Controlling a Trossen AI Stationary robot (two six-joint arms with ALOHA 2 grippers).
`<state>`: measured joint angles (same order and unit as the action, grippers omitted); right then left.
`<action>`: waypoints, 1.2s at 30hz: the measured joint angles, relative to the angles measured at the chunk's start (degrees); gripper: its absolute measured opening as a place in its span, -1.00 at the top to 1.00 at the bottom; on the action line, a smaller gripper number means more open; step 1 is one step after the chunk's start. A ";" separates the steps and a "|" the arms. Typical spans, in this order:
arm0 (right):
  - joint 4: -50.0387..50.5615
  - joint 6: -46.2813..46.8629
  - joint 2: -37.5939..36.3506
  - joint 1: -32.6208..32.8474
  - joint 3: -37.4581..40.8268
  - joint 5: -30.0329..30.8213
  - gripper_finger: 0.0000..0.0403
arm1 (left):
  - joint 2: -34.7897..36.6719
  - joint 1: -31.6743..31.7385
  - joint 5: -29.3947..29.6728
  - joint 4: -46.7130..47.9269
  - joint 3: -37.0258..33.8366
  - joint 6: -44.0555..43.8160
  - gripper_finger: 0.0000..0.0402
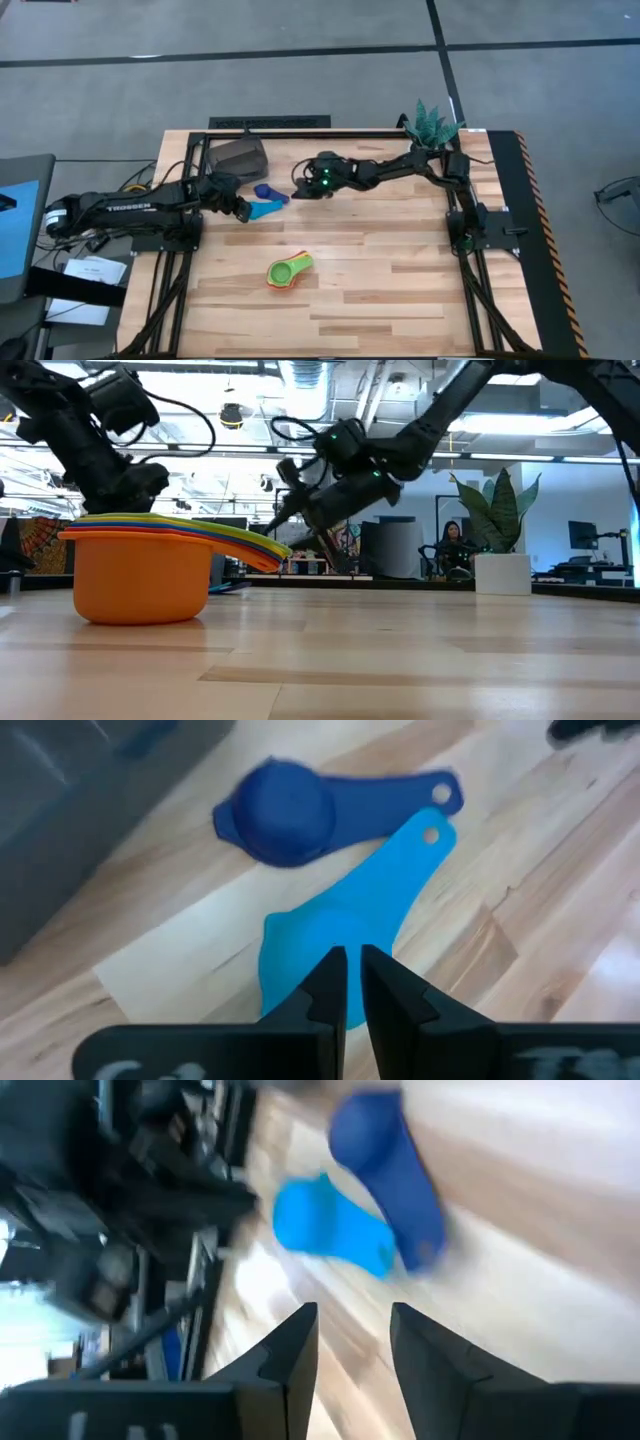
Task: Nest measuring cups in basket
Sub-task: Stack the light blue measuring cup on top of the green measuring cup
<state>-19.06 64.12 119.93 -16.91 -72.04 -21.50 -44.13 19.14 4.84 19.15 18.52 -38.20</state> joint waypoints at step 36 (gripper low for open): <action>18.18 -1.16 15.97 0.04 -22.74 0.79 0.32 | -7.62 0.00 -2.37 -2.33 0.07 1.76 0.90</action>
<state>-0.88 62.96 135.90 -16.86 -94.78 -20.71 -51.75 19.14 2.47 16.82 18.59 -36.44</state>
